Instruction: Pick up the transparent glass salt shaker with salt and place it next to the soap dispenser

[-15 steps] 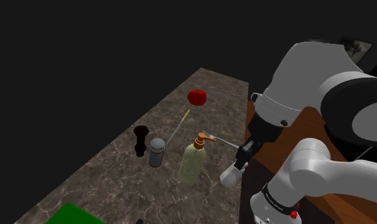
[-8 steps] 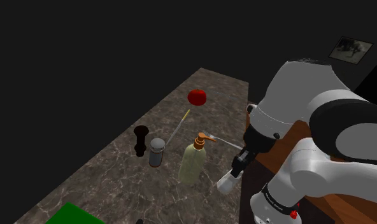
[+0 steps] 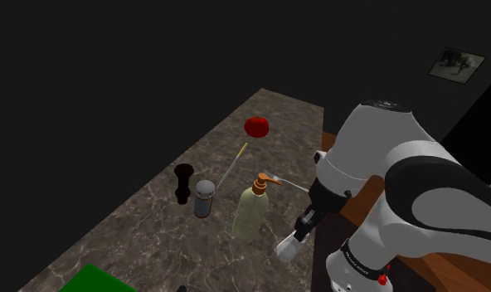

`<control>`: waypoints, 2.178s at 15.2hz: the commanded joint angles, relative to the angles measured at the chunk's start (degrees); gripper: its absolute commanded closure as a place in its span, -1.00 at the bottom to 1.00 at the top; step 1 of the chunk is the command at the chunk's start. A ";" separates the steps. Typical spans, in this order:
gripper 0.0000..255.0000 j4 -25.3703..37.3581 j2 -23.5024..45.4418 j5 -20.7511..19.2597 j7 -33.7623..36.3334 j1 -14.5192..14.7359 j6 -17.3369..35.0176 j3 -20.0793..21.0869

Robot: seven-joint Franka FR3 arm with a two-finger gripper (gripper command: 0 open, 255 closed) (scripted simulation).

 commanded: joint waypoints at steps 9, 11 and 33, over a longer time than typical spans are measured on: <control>1.00 -6.22 1.55 6.48 -0.80 2.32 7.38 6.41; 1.00 -6.23 1.55 6.47 -0.79 2.33 7.38 6.40; -1.00 -1.04 -0.68 0.04 -0.19 0.47 0.17 -0.16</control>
